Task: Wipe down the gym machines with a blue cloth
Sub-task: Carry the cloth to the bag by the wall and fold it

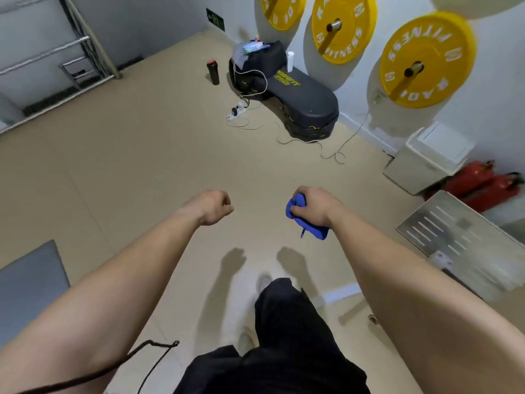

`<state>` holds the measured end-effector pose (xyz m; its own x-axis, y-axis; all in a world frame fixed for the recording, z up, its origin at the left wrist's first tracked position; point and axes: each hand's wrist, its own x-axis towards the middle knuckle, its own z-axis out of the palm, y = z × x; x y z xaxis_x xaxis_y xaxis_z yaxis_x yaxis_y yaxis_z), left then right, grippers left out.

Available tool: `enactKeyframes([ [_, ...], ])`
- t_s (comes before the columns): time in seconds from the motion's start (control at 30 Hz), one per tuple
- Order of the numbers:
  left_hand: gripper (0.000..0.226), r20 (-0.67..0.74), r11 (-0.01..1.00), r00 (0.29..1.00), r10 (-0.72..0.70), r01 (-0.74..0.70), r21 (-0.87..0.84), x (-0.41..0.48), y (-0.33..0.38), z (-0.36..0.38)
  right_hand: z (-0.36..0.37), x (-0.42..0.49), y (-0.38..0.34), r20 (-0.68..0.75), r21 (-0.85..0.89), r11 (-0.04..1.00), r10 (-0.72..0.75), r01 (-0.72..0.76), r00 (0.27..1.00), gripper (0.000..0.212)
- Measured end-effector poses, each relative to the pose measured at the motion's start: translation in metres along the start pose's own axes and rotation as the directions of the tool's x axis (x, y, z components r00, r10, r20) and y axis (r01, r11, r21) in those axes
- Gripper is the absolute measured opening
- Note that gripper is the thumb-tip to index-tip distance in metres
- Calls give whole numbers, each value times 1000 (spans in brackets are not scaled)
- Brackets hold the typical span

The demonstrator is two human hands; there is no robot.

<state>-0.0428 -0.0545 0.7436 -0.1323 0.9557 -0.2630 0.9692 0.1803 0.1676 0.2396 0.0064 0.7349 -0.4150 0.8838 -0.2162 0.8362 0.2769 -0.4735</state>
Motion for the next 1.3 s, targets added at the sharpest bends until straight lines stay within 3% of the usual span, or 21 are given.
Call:
enactKeyframes([
  [0.3, 28, 57, 1000, 998, 18, -18, 8, -8, 2, 24, 5, -8, 20, 32, -26, 996, 81, -80, 996, 20],
  [0.5, 26, 25, 997, 999, 37, -35, -67, -5, 23, 22, 1, -5, 16, -13, -45, 998, 48, -49, 999, 19],
  [0.77, 31, 38, 995, 994, 98, -97, -39, 3, 56, 18, -6, 2, 2, -46, -7, 1000, 4, -4, 999, 20],
  [1.07, 50, -65, 901, 979, 194, -205, -383, 3, 78, 25, 2, 0, -25, -102, 154, 985, -67, 82, 993, 26],
  [1.13, 43, -88, 845, 979, 185, -204, -494, 3, 84, 21, -1, 2, -29, -122, 197, 972, -102, 125, 987, 29],
  [1.23, 14, -202, 814, 971, 128, -219, -538, 5, 87, 10, -6, 5, -32, -147, 263, 954, -109, 145, 983, 59],
  [1.3, 11, -242, 802, 967, 84, -210, -559, 5, 88, 3, -6, 6, -29, -160, 298, 947, -72, 117, 984, 66],
])
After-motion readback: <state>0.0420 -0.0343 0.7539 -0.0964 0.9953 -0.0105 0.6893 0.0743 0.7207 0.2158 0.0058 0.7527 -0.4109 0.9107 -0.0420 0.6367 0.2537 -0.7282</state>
